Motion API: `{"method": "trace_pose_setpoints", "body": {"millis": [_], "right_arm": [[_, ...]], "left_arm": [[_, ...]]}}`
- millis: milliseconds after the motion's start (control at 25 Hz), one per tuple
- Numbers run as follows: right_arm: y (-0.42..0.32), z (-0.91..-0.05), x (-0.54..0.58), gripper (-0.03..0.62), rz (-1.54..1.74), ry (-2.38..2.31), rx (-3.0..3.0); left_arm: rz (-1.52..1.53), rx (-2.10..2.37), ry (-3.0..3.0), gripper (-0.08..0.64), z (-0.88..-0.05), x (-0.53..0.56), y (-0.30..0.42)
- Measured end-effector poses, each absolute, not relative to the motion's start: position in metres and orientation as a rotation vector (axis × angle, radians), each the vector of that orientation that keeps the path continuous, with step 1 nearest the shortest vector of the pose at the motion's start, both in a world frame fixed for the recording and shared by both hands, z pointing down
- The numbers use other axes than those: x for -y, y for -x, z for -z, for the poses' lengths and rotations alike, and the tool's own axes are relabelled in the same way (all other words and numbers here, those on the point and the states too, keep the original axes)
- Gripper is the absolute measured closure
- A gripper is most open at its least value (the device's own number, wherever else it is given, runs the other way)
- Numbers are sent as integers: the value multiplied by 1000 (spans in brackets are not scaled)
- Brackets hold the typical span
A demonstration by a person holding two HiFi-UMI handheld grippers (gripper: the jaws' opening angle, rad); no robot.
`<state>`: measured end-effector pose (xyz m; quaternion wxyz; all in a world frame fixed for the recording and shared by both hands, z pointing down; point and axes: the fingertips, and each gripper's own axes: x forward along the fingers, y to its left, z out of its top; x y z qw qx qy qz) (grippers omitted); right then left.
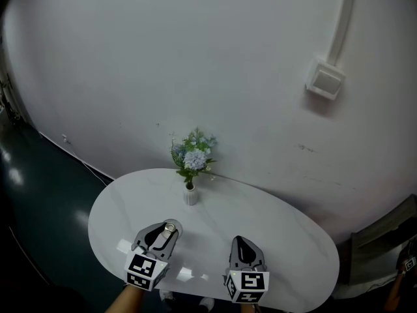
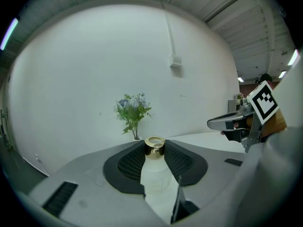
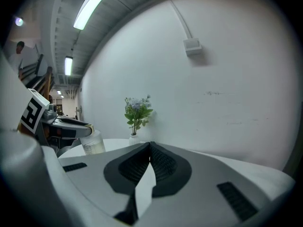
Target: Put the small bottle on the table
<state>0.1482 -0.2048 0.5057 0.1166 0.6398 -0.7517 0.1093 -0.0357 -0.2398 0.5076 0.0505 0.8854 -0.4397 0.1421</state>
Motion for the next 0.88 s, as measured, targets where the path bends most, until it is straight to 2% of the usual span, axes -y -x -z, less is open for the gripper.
{"method": "trace_pose_setpoints", "body": {"millis": [880], "right_arm": [[-134,-594,194,529,-536,-1807,2127]], "left_arm": [[-524,1275,-2598,431,-600,237,34]]}}
